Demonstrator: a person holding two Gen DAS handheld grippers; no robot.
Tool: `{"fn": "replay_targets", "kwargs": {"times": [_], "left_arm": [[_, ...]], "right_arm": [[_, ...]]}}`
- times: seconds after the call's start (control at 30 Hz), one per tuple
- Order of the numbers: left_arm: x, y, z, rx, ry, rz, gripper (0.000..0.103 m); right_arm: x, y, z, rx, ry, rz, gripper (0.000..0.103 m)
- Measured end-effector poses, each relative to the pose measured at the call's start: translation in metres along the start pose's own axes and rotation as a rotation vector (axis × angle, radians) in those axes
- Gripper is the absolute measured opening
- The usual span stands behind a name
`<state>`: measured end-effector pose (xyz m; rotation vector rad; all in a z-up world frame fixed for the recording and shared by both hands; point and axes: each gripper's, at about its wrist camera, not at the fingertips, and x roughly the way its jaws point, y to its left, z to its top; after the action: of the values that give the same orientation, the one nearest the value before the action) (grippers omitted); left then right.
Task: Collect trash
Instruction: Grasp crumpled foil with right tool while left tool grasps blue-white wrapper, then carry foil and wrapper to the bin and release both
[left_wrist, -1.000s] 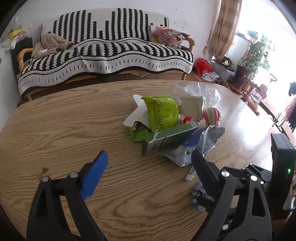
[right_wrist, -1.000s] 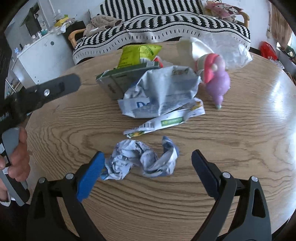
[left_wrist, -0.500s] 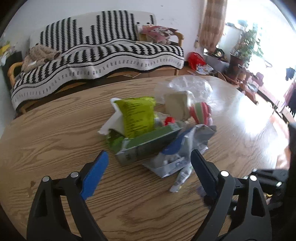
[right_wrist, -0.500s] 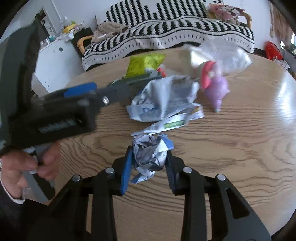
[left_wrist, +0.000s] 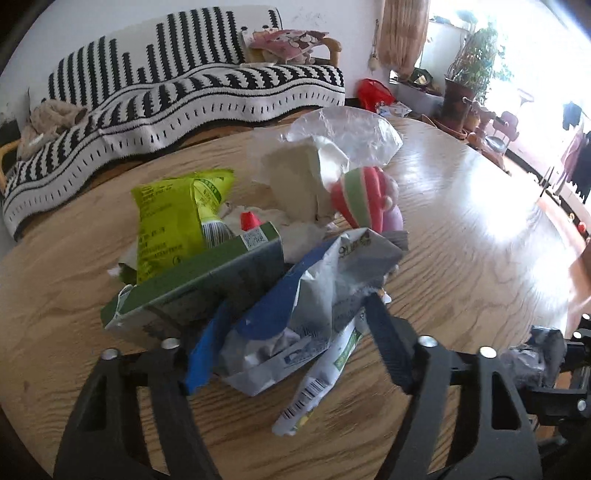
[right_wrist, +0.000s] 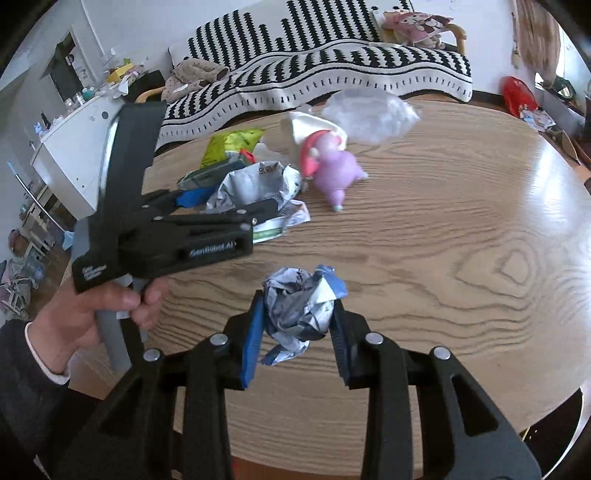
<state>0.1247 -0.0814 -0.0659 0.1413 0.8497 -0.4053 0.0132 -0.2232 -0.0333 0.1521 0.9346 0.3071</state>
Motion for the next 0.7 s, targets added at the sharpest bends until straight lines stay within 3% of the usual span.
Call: {"fn": "replay_targets", "kwargs": {"times": [0.03, 0.13, 0.5, 0.7], "left_arm": [[0.0, -0.001, 0.001, -0.002, 0.001, 0.005, 0.043], [-0.004, -0.001, 0.003, -0.017, 0.009, -0.008, 0.035], [-0.05, -0.006, 0.017, -0.066, -0.052, -0.006, 0.029], [-0.069, -0.056, 0.028, -0.04, -0.097, -0.077, 0.028]], "right_arm": [[-0.004, -0.003, -0.001, 0.003, -0.004, -0.002, 0.033], [-0.009, -0.008, -0.002, 0.014, -0.013, -0.012, 0.033], [-0.038, -0.034, -0.004, 0.069, -0.062, -0.051, 0.033], [-0.083, -0.093, -0.022, 0.171, -0.118, -0.14, 0.033]]}}
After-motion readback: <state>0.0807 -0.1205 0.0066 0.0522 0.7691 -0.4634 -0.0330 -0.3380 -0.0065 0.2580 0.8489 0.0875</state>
